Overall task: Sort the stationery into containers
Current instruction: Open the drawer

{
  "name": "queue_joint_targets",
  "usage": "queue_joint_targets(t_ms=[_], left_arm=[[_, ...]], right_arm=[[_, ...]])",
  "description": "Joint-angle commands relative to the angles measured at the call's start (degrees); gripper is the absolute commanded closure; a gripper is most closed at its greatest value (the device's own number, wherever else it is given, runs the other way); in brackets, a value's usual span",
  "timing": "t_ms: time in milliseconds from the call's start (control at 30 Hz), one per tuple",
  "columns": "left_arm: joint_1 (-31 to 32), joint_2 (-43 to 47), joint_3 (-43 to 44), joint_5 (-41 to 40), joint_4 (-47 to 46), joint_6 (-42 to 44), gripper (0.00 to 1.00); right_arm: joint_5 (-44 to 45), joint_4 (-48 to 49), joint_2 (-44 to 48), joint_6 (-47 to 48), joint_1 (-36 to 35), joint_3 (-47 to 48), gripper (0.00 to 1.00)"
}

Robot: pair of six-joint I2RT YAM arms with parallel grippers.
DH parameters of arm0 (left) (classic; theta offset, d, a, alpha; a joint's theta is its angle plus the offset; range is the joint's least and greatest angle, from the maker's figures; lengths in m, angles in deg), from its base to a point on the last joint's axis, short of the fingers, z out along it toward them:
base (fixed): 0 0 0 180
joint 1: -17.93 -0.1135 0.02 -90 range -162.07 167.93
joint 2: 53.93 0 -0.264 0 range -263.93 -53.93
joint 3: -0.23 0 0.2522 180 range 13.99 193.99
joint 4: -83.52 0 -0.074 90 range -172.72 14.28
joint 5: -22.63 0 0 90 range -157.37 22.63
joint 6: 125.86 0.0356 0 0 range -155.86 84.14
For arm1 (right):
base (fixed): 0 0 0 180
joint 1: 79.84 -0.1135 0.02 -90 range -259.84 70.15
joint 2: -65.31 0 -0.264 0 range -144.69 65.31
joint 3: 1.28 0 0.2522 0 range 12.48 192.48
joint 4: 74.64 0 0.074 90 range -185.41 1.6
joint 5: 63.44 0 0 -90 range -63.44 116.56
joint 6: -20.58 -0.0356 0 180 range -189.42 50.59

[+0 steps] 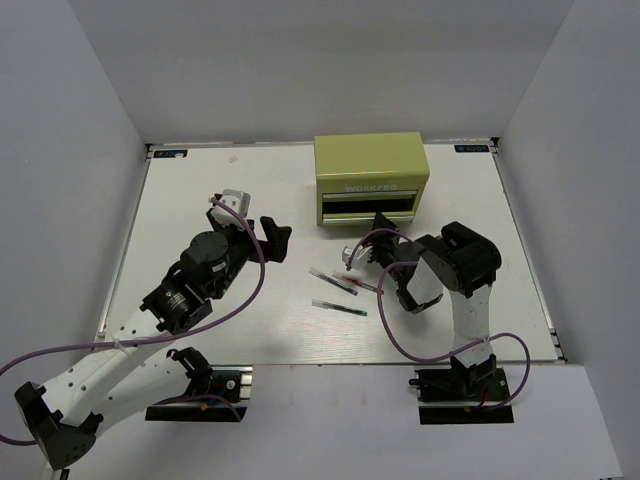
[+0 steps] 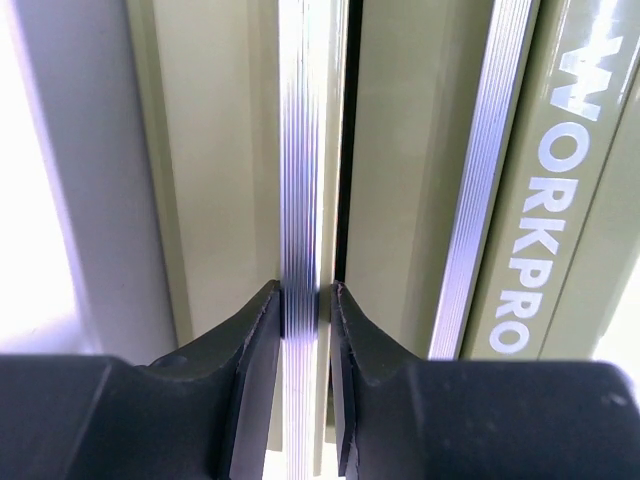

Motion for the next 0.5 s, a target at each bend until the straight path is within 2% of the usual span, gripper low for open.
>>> queue_joint_targets(t_ms=[0,167,200,267,400,467], left_arm=[[-0.3,0.2,-0.3,0.7,-0.3,0.4,0.01],[-0.3,0.2,-0.3,0.7,-0.3,0.4,0.01],[-0.3,0.2,-0.3,0.7,-0.3,0.4,0.01],[-0.3,0.2,-0.3,0.7,-0.3,0.4,0.01],[-0.3,0.2,-0.8,0.7,-0.3,0.4,0.01],[-0.3,0.2,-0.8,0.7,-0.3,0.4,0.01]], right_arm=[[-0.9,17.4,-2.7,-3.5,-1.5,-6.5,1.00],[0.1,17.5,-1.1,-3.7,-2.6,-8.5,1.00],[0.6,17.4,-1.1,-3.8,-2.7,-8.3,0.94],[2.0,17.6,-1.0,-3.9,-2.9,-7.8,0.73],[3.2,17.4,1.1,-4.4,-3.5,-8.6,0.52],[3.6,17.4,2.7,-4.7,-3.8,-10.2,0.47]])
